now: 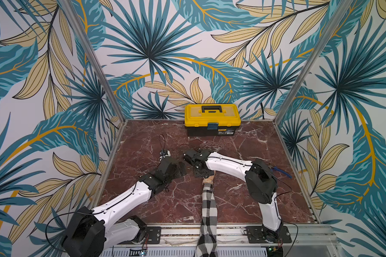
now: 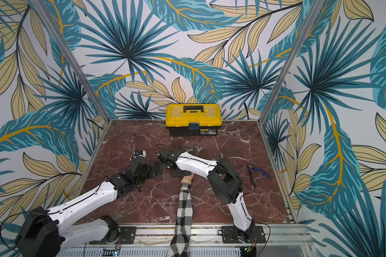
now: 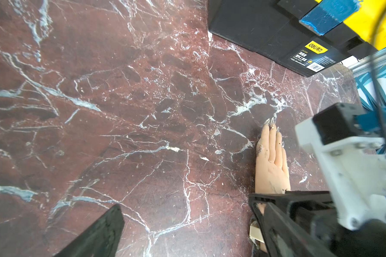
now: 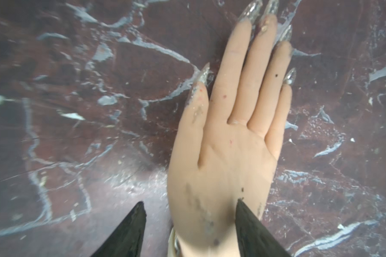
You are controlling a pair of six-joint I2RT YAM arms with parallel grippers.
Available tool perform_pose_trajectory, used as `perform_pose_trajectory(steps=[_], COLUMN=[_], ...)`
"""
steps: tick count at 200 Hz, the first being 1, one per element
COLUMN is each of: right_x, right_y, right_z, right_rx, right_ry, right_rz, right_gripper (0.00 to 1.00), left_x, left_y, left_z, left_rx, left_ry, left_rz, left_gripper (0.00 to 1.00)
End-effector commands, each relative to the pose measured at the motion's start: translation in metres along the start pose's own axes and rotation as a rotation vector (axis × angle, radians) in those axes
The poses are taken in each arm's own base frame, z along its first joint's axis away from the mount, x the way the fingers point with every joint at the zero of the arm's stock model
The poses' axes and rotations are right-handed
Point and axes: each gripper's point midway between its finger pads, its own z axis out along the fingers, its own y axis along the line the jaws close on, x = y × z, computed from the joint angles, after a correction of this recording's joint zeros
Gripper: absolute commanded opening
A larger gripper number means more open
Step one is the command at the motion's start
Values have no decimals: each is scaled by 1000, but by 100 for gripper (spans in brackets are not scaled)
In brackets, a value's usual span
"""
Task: Take off the watch
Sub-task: Adjust the hand at the center of the board.
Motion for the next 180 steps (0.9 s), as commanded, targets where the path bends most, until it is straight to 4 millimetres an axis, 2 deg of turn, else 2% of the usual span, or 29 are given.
perform_pose_trajectory(steps=[1, 27, 44, 58, 61, 68, 98, 121, 141, 176, 180], right_x=[-13, -18, -19, -14, -19, -19, -15, -9, 4, 26, 22], right_y=[12, 3, -12, -17, -27, -32, -47, -58, -65, -70, -67], right_z=[-30, -50, -56, -57, -53, -51, -44, -40, -35, -29, -32], right_rx=[-127, -165, -199, -255, -258, -287, -406, -425, -446, -571, -600], right_ry=[-60, -98, -114, -110, -111, -109, -108, -122, -108, -105, -128], right_rz=[41, 42, 70, 93, 122, 145, 228, 246, 251, 323, 330], right_gripper=[66, 69, 70, 70, 70, 70, 70, 72, 71, 67, 67], left_x=[-4, -7, -9, -7, -7, -6, 0, 13, 34, 72, 75], left_y=[2, -2, -7, -15, -17, -22, -45, -72, -92, -101, -101], left_z=[-1, 1, 4, 8, 9, 12, 24, 25, 25, 31, 31], left_rx=[-5, -5, -1, 21, 27, 38, 95, 164, 214, 246, 244], left_ry=[-16, -19, -11, 18, 24, 42, 114, 174, 249, 360, 365], left_rz=[43, 31, 9, -6, -10, -16, -9, 17, 36, 13, 13], left_gripper=[99, 100, 99, 99, 100, 99, 99, 99, 99, 99, 99])
